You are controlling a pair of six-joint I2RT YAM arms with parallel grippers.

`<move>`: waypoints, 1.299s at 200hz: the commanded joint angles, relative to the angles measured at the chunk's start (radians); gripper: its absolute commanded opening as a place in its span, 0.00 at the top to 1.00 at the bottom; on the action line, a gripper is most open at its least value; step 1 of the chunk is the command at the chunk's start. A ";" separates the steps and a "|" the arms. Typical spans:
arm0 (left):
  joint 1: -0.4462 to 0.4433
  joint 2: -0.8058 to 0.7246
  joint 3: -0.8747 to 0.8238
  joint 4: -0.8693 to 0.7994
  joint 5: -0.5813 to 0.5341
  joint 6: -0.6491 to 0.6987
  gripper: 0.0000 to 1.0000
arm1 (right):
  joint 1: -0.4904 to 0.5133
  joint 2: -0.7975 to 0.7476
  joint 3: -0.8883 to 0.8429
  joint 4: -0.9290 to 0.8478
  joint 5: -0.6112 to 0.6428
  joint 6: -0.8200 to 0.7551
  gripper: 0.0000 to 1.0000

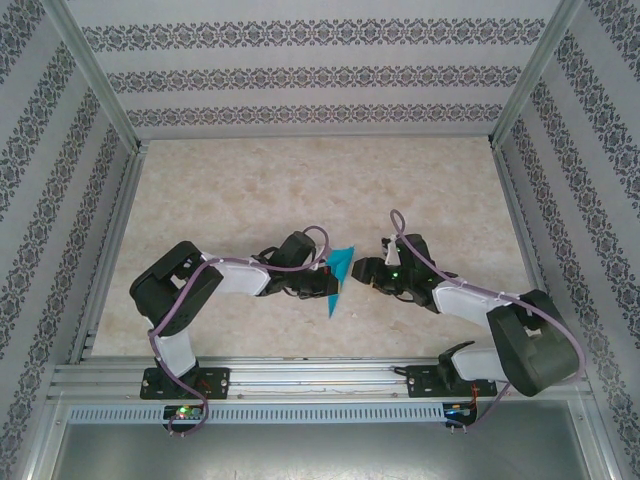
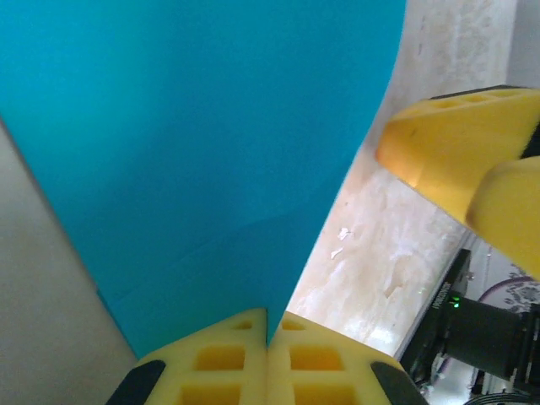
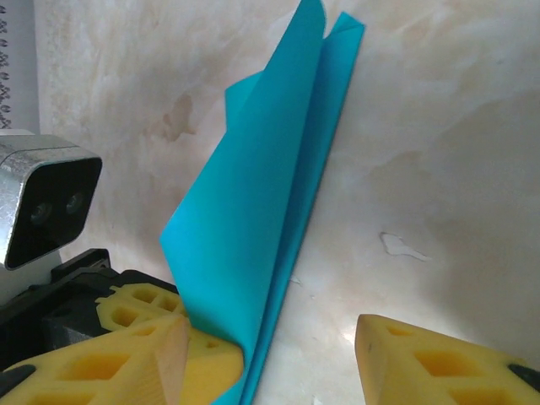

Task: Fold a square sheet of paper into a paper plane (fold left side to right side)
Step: Fold the wing for the fifth time at the center of the table.

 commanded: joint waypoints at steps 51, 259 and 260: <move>0.045 -0.055 -0.063 0.172 0.062 -0.074 1.00 | 0.058 0.106 0.044 0.147 0.057 0.073 0.50; 0.050 0.037 -0.129 0.406 0.074 -0.234 0.99 | 0.102 0.265 0.132 0.168 0.078 0.099 0.60; 0.050 0.038 -0.129 0.406 0.075 -0.234 0.99 | 0.102 0.265 0.132 0.168 0.078 0.099 0.60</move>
